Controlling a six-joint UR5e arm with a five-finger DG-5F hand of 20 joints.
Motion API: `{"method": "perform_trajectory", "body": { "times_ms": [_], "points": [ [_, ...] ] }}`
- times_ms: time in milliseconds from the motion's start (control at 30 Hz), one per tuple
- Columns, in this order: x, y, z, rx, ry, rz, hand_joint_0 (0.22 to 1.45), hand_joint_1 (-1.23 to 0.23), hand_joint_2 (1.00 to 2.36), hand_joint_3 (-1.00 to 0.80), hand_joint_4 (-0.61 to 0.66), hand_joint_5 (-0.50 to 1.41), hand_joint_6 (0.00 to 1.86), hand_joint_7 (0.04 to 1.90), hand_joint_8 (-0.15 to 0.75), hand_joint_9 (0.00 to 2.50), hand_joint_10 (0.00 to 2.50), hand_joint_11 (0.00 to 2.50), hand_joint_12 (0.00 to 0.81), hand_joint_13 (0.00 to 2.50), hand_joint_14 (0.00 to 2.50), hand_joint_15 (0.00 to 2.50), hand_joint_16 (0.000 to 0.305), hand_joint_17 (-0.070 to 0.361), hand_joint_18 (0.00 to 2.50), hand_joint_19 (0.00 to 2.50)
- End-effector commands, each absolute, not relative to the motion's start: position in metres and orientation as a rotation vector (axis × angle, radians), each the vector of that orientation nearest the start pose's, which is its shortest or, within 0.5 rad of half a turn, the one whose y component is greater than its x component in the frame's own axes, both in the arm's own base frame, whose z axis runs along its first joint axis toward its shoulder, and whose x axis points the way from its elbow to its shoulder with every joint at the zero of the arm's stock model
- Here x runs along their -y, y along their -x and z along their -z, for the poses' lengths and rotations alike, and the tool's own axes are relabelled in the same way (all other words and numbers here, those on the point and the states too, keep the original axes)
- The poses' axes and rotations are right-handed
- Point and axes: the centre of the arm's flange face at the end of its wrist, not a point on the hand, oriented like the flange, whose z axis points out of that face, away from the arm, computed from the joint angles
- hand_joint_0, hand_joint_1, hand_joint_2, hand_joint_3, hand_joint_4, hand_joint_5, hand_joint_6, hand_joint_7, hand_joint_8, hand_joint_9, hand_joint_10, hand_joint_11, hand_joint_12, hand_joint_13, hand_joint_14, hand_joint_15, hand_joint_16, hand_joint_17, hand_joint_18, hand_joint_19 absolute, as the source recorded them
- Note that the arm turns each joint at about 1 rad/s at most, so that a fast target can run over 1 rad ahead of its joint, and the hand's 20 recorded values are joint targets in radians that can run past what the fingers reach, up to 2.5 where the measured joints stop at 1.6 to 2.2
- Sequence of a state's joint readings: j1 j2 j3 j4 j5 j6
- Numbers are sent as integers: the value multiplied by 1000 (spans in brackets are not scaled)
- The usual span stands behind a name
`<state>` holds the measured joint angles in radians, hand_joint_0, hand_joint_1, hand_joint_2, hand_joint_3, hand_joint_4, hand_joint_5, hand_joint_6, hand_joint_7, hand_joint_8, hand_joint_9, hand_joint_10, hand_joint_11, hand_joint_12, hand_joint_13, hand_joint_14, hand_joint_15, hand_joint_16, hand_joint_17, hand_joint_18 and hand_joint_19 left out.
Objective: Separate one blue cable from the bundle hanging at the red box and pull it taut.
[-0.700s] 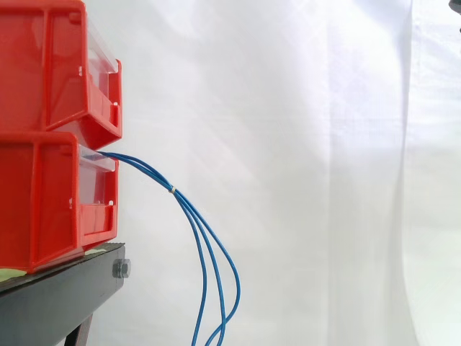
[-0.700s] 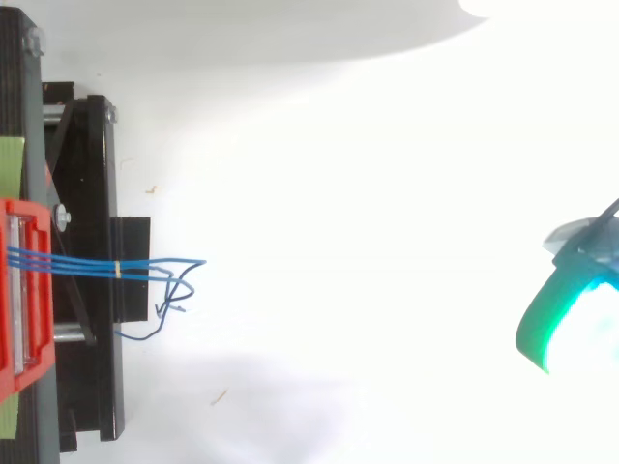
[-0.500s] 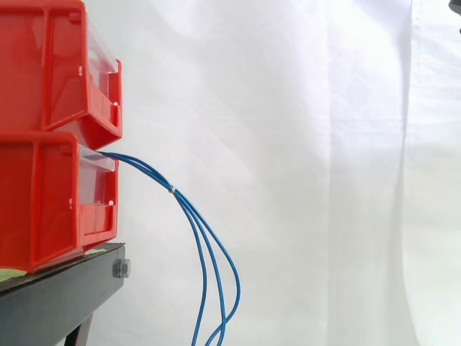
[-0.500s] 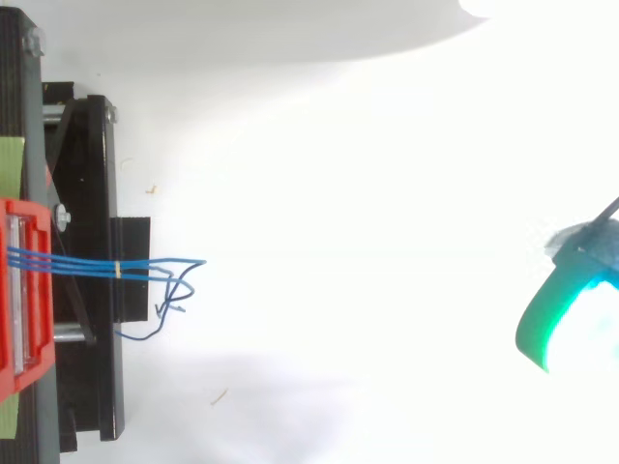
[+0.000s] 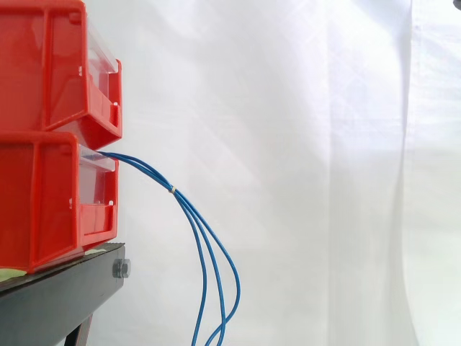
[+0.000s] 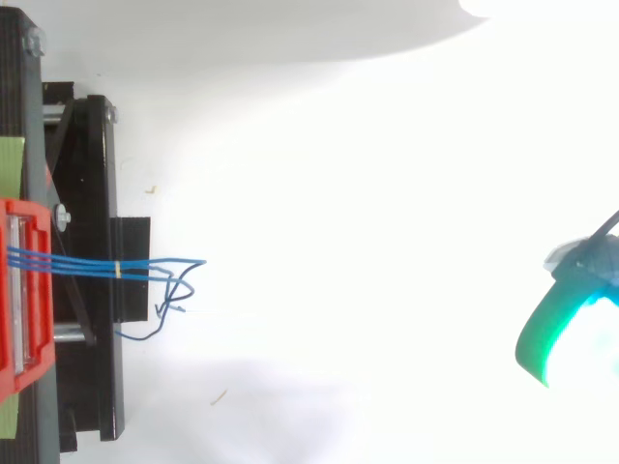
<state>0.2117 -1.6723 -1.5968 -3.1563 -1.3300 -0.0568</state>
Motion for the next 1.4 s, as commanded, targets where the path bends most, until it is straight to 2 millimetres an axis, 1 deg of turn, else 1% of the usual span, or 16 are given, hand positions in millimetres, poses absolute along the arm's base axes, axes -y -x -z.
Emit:
{"method": "perform_trajectory", "body": {
  "times_ms": [0, 67, 367, 600, 633, 733, 800, 967, 1033, 1200, 1267, 1333, 1367],
  "points": [
    [46, -535, -423, -1333, -1256, -1056, 488, -445, 1000, -500, 106, -241, 502, 667, 235, 343, 0, 0, 361, 519, 8, 196, 62, 140, 501, 297],
    [49, -535, -422, -1333, -1259, -1052, 488, -445, 1000, -500, 107, -241, 502, 662, 236, 349, 0, 0, 361, 519, 8, 200, 62, 140, 497, 305],
    [52, -534, -422, -1311, -1284, -1047, 490, -447, 1000, -500, 119, -236, 502, 669, 241, 366, 0, 4, 363, 538, 8, 205, 63, 141, 523, 320],
    [46, -536, -420, -1294, -1316, -1076, 492, -450, 1000, -500, 122, -233, 502, 668, 241, 382, 0, 18, 359, 545, 9, 218, 62, 139, 518, 330],
    [45, -539, -414, -1288, -1345, -1090, 493, -450, 1000, -500, 124, -233, 502, 670, 242, 384, 0, 18, 361, 545, 9, 214, 62, 139, 518, 330],
    [44, -543, -406, -1287, -1371, -1096, 493, -451, 1000, -500, 124, -230, 502, 669, 243, 388, 0, 20, 361, 545, 9, 218, 62, 139, 519, 337],
    [44, -546, -402, -1285, -1375, -1098, 494, -453, 1000, -500, 127, -230, 502, 669, 244, 390, 0, 28, 360, 549, 9, 226, 62, 139, 517, 338],
    [46, -562, -379, -1278, -1387, -1087, 493, -455, 1000, -500, 132, -227, 502, 672, 244, 394, 0, 29, 359, 551, 9, 227, 62, 139, 528, 341],
    [46, -565, -375, -1271, -1384, -1089, 494, -459, 1000, -500, 132, -227, 502, 674, 244, 399, 0, 39, 358, 553, 9, 224, 62, 139, 529, 339],
    [48, -575, -368, -1211, -1378, -1077, 486, -587, 1000, -500, 141, -228, 502, 680, 249, 396, 0, 55, 367, 531, 9, 221, 61, 138, 522, 326],
    [49, -581, -360, -1199, -1378, -1062, 483, -621, 1000, -500, 144, -230, 502, 680, 245, 382, 0, 58, 368, 522, 9, 218, 62, 138, 520, 312],
    [48, -583, -356, -1198, -1378, -1061, 483, -630, 1000, -500, 141, -234, 502, 679, 244, 372, 2, 52, 366, 506, 8, 208, 61, 137, 499, 304],
    [48, -586, -350, -1197, -1383, -1059, 485, -667, 1000, -500, 141, -235, 502, 682, 243, 366, 2, 53, 368, 500, 10, 209, 60, 136, 486, 299]
  ]
}}
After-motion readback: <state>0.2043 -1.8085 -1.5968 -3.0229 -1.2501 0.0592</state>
